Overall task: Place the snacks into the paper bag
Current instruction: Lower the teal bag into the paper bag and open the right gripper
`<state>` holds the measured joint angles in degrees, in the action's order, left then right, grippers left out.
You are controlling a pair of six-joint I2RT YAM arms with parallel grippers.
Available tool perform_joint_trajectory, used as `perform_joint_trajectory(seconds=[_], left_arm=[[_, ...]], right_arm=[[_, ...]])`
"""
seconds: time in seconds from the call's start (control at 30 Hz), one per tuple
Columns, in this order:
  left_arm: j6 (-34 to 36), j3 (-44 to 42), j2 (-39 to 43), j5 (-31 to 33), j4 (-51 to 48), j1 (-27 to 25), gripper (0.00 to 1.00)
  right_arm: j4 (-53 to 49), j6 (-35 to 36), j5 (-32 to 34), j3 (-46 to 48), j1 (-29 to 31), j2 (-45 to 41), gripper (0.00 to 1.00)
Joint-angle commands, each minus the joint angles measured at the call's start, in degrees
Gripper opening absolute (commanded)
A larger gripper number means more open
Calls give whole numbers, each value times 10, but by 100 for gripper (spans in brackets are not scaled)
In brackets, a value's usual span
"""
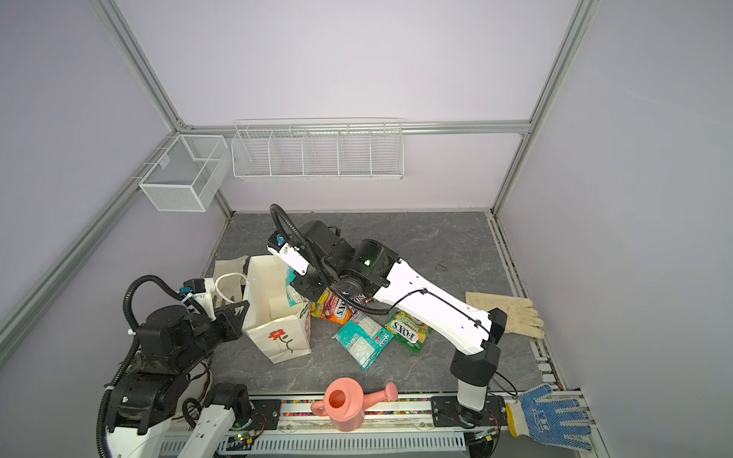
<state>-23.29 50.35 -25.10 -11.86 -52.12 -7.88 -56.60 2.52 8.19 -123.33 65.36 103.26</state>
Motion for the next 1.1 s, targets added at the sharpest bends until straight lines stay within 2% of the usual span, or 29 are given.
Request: perform_joint_trajectory(seconds=[0.0, 0.77, 1.07], left_arm=[[7, -4, -1, 2, 0, 1, 0], [8, -4, 0, 1, -1, 1, 0], [8, -4, 0, 2, 1, 2, 0]], right_arm=[[13, 14, 9, -2, 3, 7, 7], [2, 18, 24, -33, 3, 40, 7], [1, 13, 24, -37, 3, 40, 19]])
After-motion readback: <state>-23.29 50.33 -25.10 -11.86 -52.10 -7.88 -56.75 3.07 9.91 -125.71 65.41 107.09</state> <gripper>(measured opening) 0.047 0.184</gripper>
